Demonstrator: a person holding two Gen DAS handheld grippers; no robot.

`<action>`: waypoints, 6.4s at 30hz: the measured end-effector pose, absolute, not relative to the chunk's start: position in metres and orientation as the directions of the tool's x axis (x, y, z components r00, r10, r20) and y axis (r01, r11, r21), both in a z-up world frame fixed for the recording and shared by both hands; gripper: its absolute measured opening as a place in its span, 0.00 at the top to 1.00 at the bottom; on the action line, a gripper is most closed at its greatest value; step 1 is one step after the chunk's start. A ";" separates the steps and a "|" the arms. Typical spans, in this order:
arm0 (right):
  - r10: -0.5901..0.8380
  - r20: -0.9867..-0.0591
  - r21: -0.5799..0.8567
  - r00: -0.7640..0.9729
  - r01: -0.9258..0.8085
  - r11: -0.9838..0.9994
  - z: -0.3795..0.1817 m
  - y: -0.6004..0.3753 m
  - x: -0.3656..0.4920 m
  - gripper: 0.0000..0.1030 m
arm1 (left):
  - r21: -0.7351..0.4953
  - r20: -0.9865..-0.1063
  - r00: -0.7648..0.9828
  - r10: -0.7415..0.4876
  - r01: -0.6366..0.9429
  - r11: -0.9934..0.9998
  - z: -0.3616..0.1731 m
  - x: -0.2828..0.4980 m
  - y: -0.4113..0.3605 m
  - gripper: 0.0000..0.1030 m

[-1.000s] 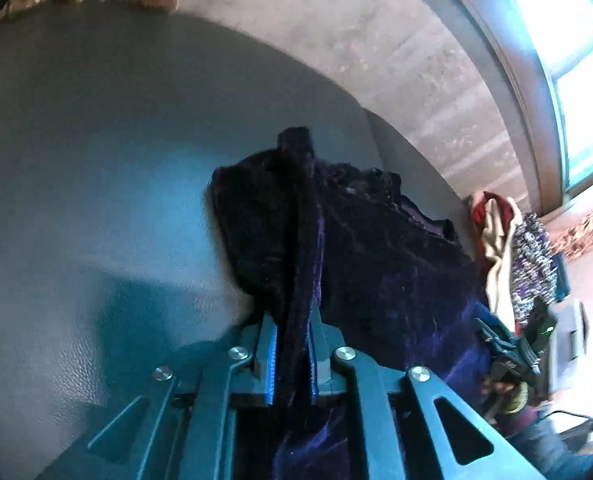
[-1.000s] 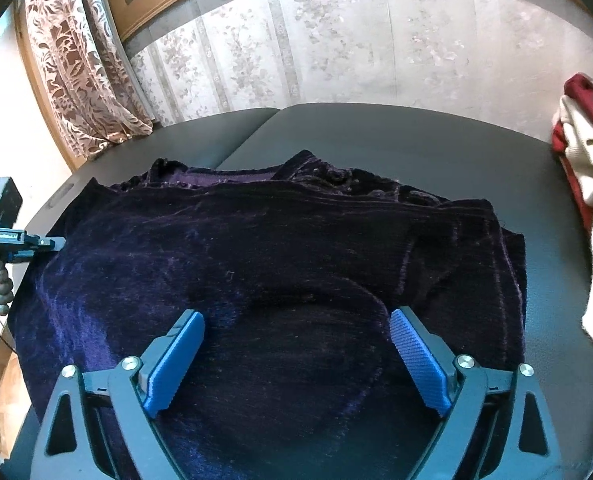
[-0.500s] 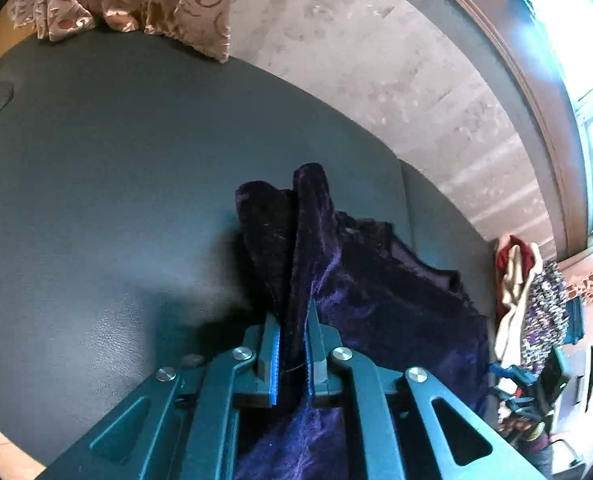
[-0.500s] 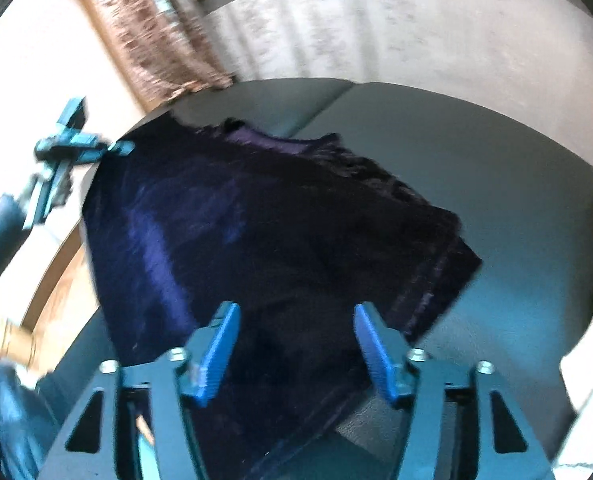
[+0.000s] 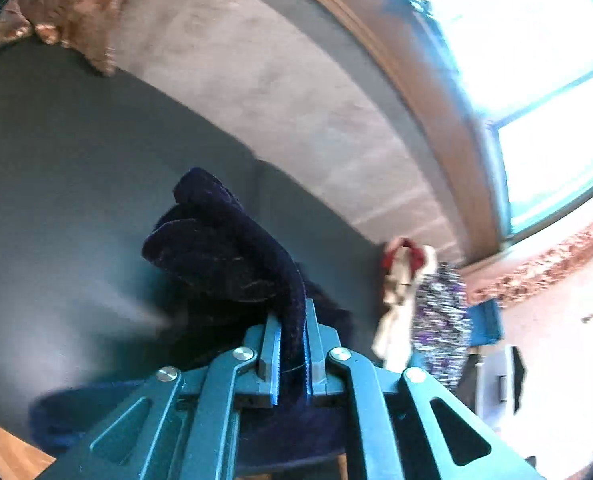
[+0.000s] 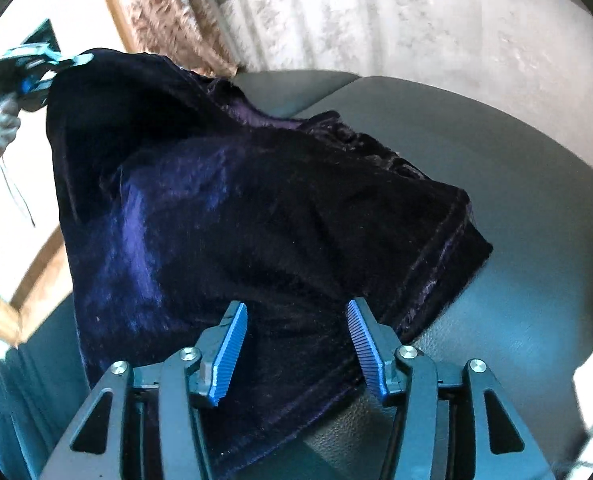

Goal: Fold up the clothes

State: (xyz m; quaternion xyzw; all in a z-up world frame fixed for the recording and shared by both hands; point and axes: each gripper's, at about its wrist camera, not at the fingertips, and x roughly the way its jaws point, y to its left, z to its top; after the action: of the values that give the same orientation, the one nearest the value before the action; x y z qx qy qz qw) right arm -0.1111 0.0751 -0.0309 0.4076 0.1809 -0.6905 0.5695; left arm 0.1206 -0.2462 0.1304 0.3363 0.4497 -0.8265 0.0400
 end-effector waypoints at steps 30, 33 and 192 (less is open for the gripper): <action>-0.787 -0.613 0.450 0.064 0.847 -0.282 -0.040 0.084 -0.134 0.44 | -0.646 -0.756 -0.484 0.441 0.440 -0.624 0.012 -0.056 -0.051 0.93; -0.792 -0.606 0.461 0.072 0.843 -0.276 -0.040 0.088 -0.133 0.43 | -0.655 -0.752 -0.463 0.469 0.446 -0.610 0.021 -0.058 -0.050 0.84; -0.550 -0.807 0.084 -0.216 0.879 -0.469 -0.021 0.155 -0.009 0.57 | -0.329 -0.784 -0.571 0.243 0.052 -0.943 -0.006 -0.036 -0.067 0.56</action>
State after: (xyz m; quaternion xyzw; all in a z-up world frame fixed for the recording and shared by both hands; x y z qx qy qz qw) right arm -0.0087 0.1552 -0.0213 0.4085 0.2016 -0.7533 0.4744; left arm -0.0357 -0.0673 -0.0056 0.4600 0.1602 -0.8716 -0.0547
